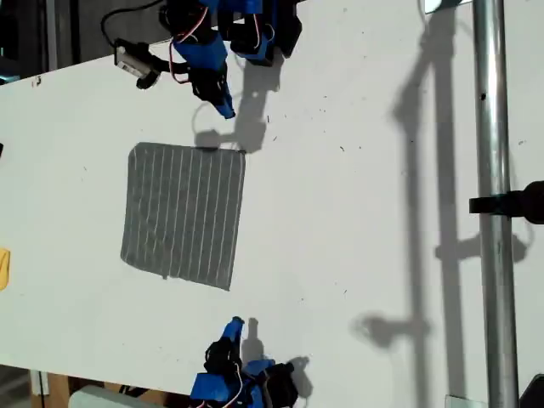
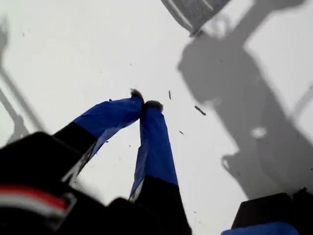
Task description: Grasp corners of a towel and fold twice.
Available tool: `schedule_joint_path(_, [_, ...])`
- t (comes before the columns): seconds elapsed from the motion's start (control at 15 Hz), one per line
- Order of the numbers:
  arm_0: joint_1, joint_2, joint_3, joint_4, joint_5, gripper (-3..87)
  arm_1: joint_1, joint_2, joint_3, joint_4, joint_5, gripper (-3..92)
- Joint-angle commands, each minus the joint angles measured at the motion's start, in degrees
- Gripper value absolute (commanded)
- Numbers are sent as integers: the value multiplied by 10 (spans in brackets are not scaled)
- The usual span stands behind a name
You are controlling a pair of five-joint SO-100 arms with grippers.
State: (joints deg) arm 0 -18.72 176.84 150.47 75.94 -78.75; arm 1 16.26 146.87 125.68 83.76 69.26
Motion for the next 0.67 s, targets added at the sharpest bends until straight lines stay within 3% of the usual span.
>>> schedule_joint_path(0.0, [-44, -80, -102, 2, 54, -29, 25, -134, -174, 20, -68, -3])
schedule_joint_path(0.27, [-112, -336, -387, 97, 206, -29, 78, -341, -433, 108, -193, -3])
schedule_joint_path(0.47, [-123, -475, -572, 154, 271, -29, 105, -412, -539, 149, -261, -3])
schedule_joint_path(0.6, [-138, -524, -627, 161, 301, -29, 113, -446, -575, 157, -302, -3])
